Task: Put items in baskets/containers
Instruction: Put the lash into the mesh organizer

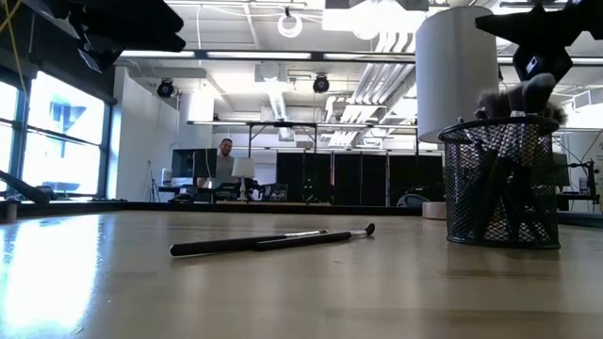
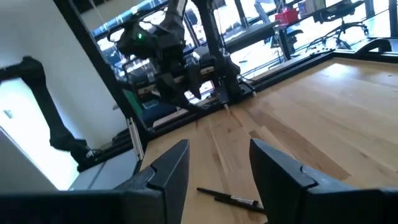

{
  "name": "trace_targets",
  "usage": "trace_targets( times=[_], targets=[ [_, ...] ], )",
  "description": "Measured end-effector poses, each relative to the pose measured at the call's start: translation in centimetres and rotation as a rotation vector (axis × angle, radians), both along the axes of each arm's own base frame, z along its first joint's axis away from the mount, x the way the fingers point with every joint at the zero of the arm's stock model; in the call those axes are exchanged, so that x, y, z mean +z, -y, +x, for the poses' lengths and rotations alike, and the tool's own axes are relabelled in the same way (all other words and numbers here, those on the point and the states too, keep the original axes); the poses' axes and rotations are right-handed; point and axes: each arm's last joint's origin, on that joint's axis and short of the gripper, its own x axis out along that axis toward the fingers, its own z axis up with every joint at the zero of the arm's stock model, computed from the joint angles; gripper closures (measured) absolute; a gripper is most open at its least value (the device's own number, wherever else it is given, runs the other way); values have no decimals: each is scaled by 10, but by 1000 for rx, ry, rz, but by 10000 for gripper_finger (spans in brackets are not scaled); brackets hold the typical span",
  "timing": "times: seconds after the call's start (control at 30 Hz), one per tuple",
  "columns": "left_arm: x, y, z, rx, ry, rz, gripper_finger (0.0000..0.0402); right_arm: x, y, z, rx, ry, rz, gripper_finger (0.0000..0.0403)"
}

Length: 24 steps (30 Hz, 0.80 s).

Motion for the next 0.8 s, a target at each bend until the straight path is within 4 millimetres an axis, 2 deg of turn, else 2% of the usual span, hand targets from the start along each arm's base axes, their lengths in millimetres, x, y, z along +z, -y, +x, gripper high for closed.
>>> trace_targets(
  times=[0.13, 0.23, 0.33, 0.47, 0.63, 0.8],
  targets=[
    [7, -3, 7, 31, 38, -24, 289, 6, 3, -2, -28, 21, -7, 255],
    [21, -11, 28, 38, 42, -32, 300, 10, 5, -4, -33, 37, -20, 262],
    [33, -23, 63, -13, 12, -21, 314, 14, 8, -6, -68, 47, -27, 266],
    [37, -51, 114, 10, -120, -80, 328, 17, 10, -7, -89, 55, -53, 271],
    [24, -80, 175, -48, -425, -203, 333, 17, 10, -8, -93, 51, -59, 275],
    [3, -103, 220, 49, -641, -299, 334, 16, 10, -7, -88, 44, -63, 275]
  ],
)
